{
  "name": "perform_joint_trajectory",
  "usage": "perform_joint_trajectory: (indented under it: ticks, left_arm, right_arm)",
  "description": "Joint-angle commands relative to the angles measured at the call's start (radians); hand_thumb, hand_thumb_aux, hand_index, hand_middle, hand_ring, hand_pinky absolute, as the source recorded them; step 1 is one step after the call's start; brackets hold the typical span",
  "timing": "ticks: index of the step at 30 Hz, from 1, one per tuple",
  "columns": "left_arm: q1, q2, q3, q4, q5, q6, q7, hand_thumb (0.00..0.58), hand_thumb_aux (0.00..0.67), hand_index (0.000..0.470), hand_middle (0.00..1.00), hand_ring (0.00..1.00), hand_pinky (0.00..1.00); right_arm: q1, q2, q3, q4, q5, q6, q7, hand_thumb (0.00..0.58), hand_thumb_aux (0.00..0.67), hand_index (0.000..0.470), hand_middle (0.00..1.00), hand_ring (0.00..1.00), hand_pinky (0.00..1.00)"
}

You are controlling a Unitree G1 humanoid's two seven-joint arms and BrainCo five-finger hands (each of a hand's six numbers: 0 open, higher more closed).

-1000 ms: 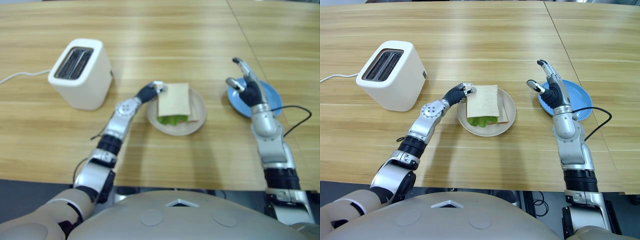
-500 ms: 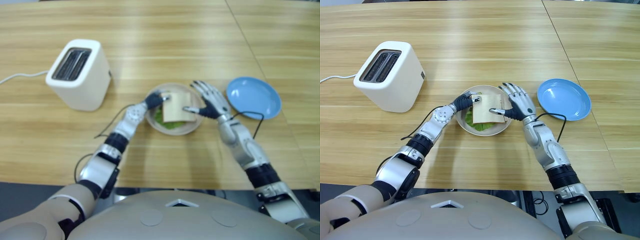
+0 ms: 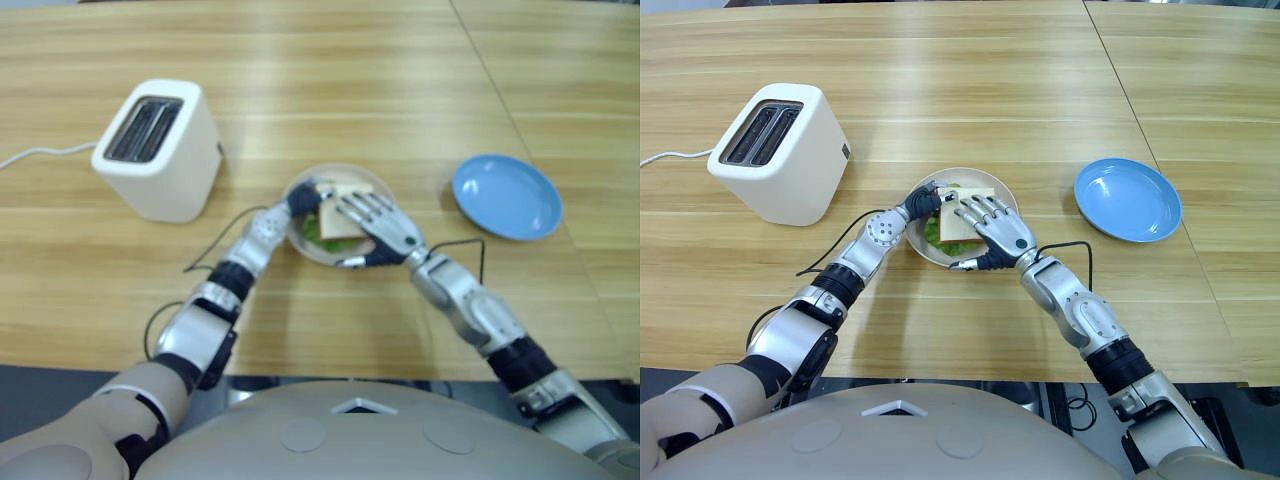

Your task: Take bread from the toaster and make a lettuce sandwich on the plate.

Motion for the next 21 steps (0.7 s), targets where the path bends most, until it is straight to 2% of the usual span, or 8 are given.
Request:
perform_joint_trajectory:
  ticks: [1,10,13,14,15,16,17,21]
  left_arm:
    - [0.024,0.017,-0.004,0.058,0.017,0.031,-0.006,0.580,0.670,0.460,1.00,1.00,1.00]
    - [0.048,0.052,-0.032,-0.095,0.084,0.036,0.036,0.580,0.670,0.460,1.00,1.00,1.00]
    - [0.078,0.083,-0.026,-0.262,0.122,0.076,0.053,0.511,0.439,0.301,1.00,1.00,1.00]
    - [0.086,0.092,-0.025,-0.319,0.138,0.091,0.058,0.436,0.336,0.231,1.00,1.00,1.00]
    - [0.092,0.103,-0.028,-0.372,0.166,0.105,0.069,0.000,0.000,0.000,1.00,1.00,1.00]
    - [0.096,0.115,-0.034,-0.421,0.201,0.115,0.088,0.000,0.000,0.000,0.77,0.77,0.77]
    - [0.099,0.126,-0.036,-0.472,0.237,0.121,0.113,0.000,0.000,0.000,0.13,0.13,0.13]
    - [0.120,0.168,-0.027,-0.662,0.391,0.181,0.227,0.000,0.000,0.000,0.00,0.00,0.00]
  right_arm:
    - [0.002,0.007,0.051,0.021,-0.020,-0.006,0.059,0.000,0.000,0.000,0.00,0.00,0.00]
    - [0.019,0.018,0.153,0.213,-0.008,0.019,0.262,0.000,0.000,0.000,0.00,0.00,0.00]
    - [0.023,0.016,0.154,0.217,0.005,0.028,0.276,0.000,0.000,0.000,0.00,0.00,0.00]
    - [0.023,0.016,0.153,0.218,0.008,0.030,0.275,0.000,0.000,0.000,0.00,0.00,0.00]
    - [0.025,0.015,0.152,0.217,0.011,0.033,0.276,0.000,0.000,0.000,0.00,0.00,0.00]
    - [0.026,0.014,0.151,0.217,0.010,0.039,0.278,0.000,0.000,0.000,0.00,0.00,0.00]
    - [0.026,0.012,0.152,0.215,0.007,0.045,0.281,0.000,0.000,0.000,0.00,0.00,0.00]
    - [0.029,0.009,0.153,0.211,0.017,0.050,0.297,0.000,0.000,0.000,0.00,0.00,0.00]
